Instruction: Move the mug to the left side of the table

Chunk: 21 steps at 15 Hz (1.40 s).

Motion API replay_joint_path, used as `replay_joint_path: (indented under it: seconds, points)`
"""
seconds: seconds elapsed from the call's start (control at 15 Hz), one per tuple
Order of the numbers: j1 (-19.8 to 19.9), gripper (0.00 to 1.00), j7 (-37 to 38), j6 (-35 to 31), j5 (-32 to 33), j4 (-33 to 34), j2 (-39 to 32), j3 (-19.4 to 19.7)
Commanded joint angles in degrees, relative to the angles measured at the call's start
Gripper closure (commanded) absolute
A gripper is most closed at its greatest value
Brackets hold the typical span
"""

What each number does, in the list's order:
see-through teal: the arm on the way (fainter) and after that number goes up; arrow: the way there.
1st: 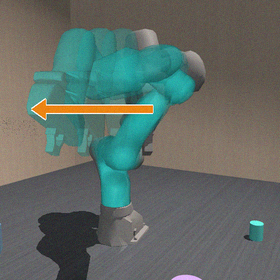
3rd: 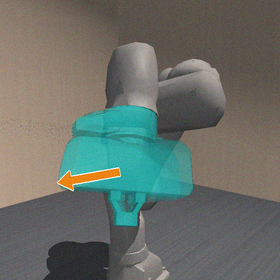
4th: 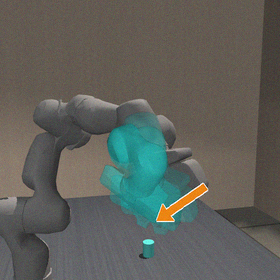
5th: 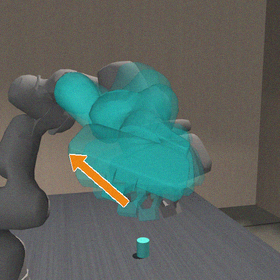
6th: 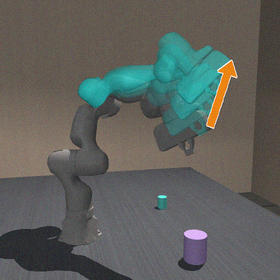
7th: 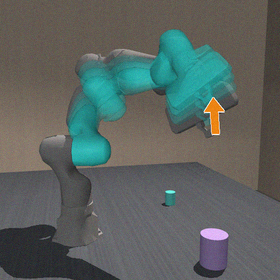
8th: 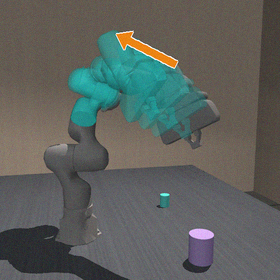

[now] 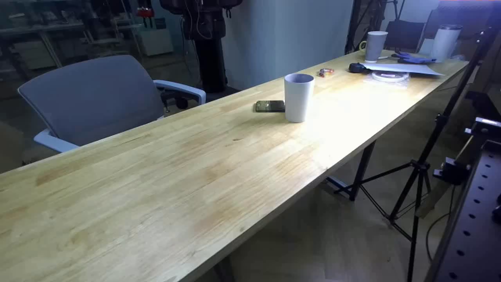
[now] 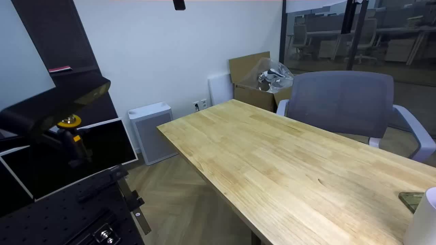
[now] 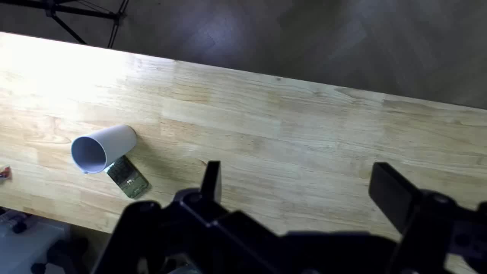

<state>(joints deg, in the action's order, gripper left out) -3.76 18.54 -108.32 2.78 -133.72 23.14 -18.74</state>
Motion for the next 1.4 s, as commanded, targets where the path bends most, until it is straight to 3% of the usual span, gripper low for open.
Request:
replay_joint_path:
  seconds: [0.0,0.67,1.33]
  points:
    - [-1.7,0.00,0.6,0.1,0.6,0.1,-0.3,1.5]
    - [-2.0,0.00,-0.8,-0.6,-0.2,0.0,-0.3,2.0]
    - [3.0,0.00,-8.9,-6.6,-3.4,-4.7,1.3,16.0]
